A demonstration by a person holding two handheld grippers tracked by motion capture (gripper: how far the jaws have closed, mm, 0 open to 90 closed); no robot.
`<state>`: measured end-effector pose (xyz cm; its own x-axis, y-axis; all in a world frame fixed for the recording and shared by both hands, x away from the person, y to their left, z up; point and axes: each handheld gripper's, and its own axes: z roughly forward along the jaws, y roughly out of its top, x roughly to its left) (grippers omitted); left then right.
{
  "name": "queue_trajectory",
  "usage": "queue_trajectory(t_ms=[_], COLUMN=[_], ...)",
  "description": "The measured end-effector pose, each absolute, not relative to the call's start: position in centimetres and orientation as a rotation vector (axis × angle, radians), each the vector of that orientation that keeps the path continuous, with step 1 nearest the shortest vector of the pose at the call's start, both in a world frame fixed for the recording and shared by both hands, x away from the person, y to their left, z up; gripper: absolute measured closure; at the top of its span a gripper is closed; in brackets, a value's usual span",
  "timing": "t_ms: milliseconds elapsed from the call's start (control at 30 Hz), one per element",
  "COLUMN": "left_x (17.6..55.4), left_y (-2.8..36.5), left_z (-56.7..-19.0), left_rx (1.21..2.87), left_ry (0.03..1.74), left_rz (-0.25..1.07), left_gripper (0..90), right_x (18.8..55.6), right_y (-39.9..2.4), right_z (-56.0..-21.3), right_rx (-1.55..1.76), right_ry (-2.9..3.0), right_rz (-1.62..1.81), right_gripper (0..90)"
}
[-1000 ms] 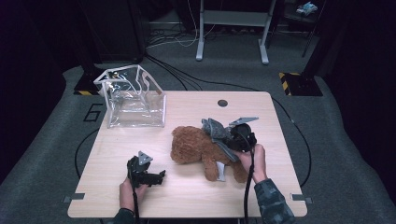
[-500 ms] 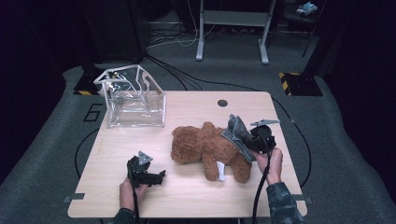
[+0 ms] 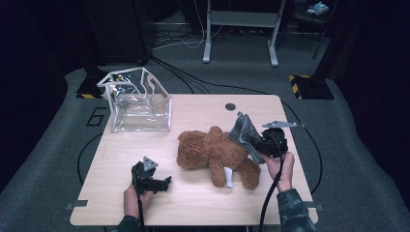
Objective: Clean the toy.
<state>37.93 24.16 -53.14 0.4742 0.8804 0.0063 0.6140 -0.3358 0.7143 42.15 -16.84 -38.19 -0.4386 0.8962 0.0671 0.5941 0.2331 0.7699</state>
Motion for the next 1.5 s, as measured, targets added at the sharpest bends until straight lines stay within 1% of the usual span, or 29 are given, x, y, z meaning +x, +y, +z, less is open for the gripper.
queue_trajectory(t_ms=[100, 167, 333, 467, 667, 833, 1033, 1267, 1500], left_x=[37.9, 37.9, 37.9, 37.9, 37.9, 37.9, 37.9, 37.9, 37.9], left_y=[24.2, 24.2, 24.2, 24.2, 24.2, 24.2, 24.2, 24.2, 24.1], left_z=[-53.1, -53.1, -53.1, -53.1, -53.1, -53.1, -53.1, -53.1, -53.1], left_rx=[2.07, 2.071, 2.079, 2.071, 2.069, 2.07, 2.07, 2.069, 2.069], left_ry=[1.233, 1.233, 1.23, 1.234, 1.235, 1.235, 1.234, 1.235, 1.235], left_rz=[0.526, 0.526, 0.525, 0.526, 0.526, 0.526, 0.526, 0.526, 0.526], left_gripper=[0.0, 0.0, 0.0, 0.0, 0.0, 0.0, 0.0, 0.0, 0.0], right_x=[41.9, 42.1, 43.1, 43.7, 44.0, 44.1, 43.9, 43.6, 43.5], right_y=[-14.4, -12.6, -9.1, -7.5, -6.8, -7.2, -8.7, -12.2, -14.7], right_z=[-37.0, -37.1, -39.1, -40.6, -41.1, -40.9, -40.4, -40.0, -40.4], right_rx=[1.303, 1.273, 1.229, 1.233, 1.219, 1.217, 1.229, 1.3, 1.374], right_ry=[2.163, 2.196, 2.297, 2.34, 2.359, 2.362, 2.333, 2.265, 2.206], right_rz=[1.077, 1.081, 1.056, 1.018, 1.003, 0.974, 0.947, 0.934, 0.894], right_gripper=[76.8, 76.7, 76.5, 76.5, 76.5, 76.6, 76.6, 76.6, 76.7])
